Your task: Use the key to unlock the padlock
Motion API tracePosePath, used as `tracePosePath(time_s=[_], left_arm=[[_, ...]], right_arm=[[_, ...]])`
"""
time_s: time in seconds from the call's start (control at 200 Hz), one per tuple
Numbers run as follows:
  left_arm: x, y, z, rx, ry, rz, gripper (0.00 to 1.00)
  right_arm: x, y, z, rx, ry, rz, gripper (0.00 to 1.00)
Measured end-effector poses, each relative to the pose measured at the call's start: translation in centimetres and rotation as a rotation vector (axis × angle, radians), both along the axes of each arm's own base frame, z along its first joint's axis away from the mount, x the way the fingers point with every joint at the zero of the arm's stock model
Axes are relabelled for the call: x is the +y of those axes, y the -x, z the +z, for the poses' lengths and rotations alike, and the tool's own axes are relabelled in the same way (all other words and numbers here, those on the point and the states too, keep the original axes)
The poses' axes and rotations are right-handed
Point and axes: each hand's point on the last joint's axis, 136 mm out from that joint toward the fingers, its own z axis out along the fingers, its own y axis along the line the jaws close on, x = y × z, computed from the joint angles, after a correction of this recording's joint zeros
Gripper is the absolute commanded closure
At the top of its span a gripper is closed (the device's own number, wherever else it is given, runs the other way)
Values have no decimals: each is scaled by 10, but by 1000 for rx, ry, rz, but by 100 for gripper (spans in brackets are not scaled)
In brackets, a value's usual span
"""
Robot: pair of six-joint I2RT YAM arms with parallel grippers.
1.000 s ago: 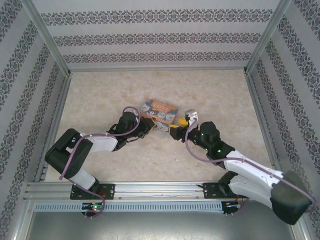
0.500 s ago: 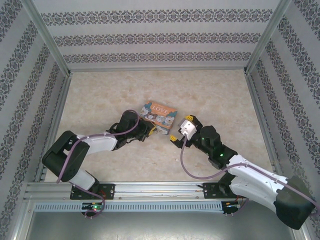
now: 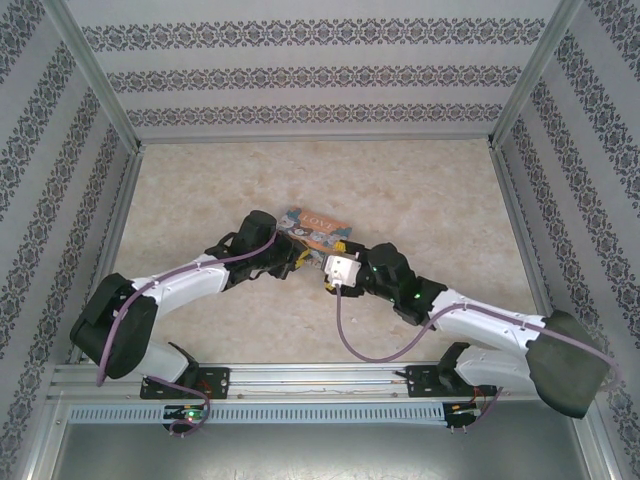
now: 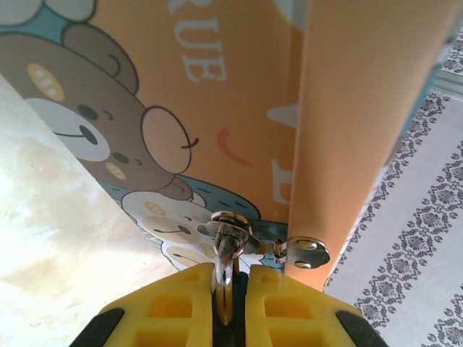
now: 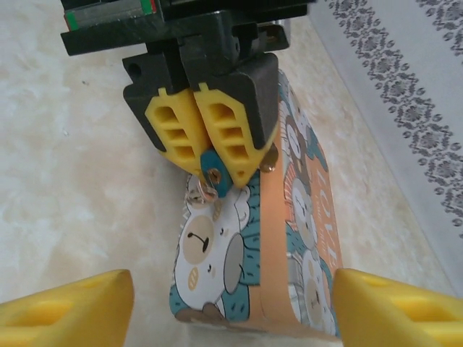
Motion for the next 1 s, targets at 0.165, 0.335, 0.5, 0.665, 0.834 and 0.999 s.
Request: tracePosePath(time_s=[0.165, 0.335, 0.5, 0.665, 0.834, 0.999], left_arm=[[2, 4, -2, 19, -11, 0, 100], [3, 4, -3, 27, -7, 6, 100], [3, 4, -3, 30, -5, 9, 100], [3, 4, -3, 32, -5, 11, 100], [3, 4, -3, 33, -5, 11, 100], [3, 5, -3, 33, -5, 11, 100]], right_arm=[[15, -2, -4, -18, 48, 50, 49], [26, -5, -12, -23, 89, 79, 60], [29, -8, -21, -20, 116, 87, 66], [32, -6, -33, -3, 142, 92, 69], [35, -10, -33, -12, 138, 83, 70], [38, -16, -28, -32, 126, 70, 73]])
